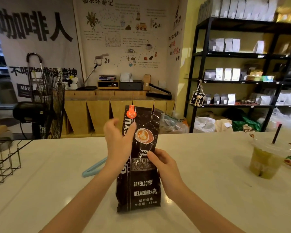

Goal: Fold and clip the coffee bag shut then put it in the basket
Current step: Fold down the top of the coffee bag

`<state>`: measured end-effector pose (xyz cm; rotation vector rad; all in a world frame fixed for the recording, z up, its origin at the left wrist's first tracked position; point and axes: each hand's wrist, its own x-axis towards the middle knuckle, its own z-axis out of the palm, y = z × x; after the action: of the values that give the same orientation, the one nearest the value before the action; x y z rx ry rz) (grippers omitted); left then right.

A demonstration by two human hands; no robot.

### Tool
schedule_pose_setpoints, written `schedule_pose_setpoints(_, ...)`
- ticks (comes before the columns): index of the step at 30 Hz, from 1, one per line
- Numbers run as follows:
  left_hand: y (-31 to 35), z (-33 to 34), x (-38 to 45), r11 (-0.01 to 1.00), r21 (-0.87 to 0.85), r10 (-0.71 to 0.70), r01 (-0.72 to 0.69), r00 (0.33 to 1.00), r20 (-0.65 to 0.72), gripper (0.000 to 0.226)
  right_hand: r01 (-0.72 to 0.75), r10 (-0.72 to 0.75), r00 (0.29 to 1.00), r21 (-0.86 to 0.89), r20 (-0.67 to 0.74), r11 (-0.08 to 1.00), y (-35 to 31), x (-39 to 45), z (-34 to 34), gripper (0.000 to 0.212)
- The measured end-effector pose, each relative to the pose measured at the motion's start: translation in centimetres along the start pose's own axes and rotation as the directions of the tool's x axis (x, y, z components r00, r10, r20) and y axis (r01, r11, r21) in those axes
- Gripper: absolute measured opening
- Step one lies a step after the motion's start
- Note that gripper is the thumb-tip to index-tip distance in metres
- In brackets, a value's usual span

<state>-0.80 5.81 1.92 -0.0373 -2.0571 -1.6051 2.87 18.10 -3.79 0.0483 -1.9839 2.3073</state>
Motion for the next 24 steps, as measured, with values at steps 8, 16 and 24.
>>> schedule_pose_setpoints(8,4.6,5.7,5.2,0.196,0.581,0.445,-0.790,0.600,0.665,0.052,0.041,-0.041,0.999,0.019,-0.003,0.999,-0.3,-0.4,0.5,0.027)
schedule_pose_setpoints(16,4.7,6.5,6.8,0.301,0.618,0.553,-0.726,0.661,0.507,0.046,0.038,-0.038,0.999,0.077,0.001,0.996,-0.1,-0.7,0.4,0.031)
schedule_pose_setpoints(24,5.7,5.9,7.4,0.446,0.637,0.539,-0.629,0.757,0.369,0.043,0.083,-0.073,0.990,0.084,-0.118,0.993,0.6,-1.6,1.4,0.031)
